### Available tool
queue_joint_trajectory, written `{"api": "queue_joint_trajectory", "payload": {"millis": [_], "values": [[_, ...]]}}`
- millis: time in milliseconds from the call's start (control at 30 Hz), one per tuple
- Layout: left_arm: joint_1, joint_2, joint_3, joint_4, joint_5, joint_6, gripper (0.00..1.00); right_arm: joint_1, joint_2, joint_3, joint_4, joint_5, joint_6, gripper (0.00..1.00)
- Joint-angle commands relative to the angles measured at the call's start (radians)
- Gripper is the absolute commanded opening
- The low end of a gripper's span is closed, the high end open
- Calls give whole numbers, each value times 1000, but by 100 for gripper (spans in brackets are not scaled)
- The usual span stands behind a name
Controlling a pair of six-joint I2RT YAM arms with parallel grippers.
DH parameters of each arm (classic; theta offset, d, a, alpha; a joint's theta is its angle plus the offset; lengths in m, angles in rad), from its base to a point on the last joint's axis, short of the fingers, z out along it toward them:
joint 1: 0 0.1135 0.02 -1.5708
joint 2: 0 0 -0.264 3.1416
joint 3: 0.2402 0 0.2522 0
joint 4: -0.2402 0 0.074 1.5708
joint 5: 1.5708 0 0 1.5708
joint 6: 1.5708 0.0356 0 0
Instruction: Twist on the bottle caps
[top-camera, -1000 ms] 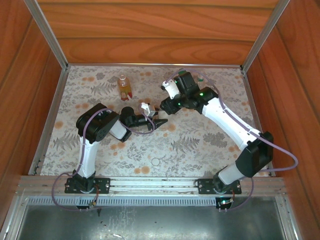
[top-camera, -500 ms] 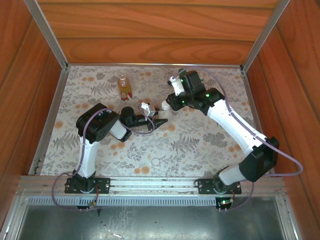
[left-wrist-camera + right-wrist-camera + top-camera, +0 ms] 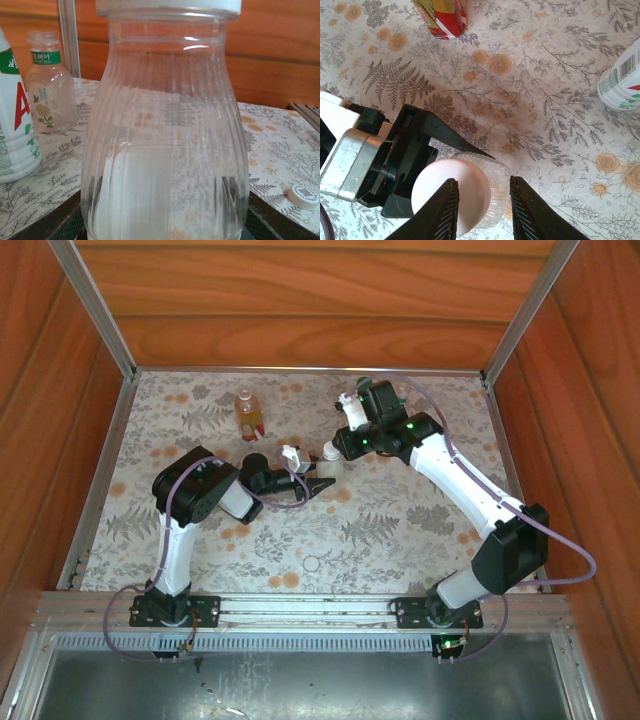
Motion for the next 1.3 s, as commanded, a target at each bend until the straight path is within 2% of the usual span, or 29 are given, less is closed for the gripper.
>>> {"api": "queue_joint_trajectory", "payload": {"millis": [0, 267, 400, 900, 1100, 1200, 1267], "values": [[1, 13, -17, -87, 27, -25, 59, -7, 25, -3, -27, -30, 10, 32], [1, 16, -16, -86, 29, -25, 59, -22, 64, 13, -37, -101, 27, 29], [2, 13, -16, -86, 29, -25, 59, -26, 70, 22, -58, -113, 28, 23], [4, 12, -13, -86, 32, -34, 59, -29, -36, -52, -123, -207, 71, 14], [5, 5, -21, -86, 31, -20, 59, -29, -80, -33, -116, -193, 75, 17], [4, 6, -24, -86, 31, -9, 59, -30, -106, -36, -87, -161, 55, 24], [3, 8, -27, -86, 31, 11, 59, -29, -109, -29, -77, -145, 3, 33]]}}
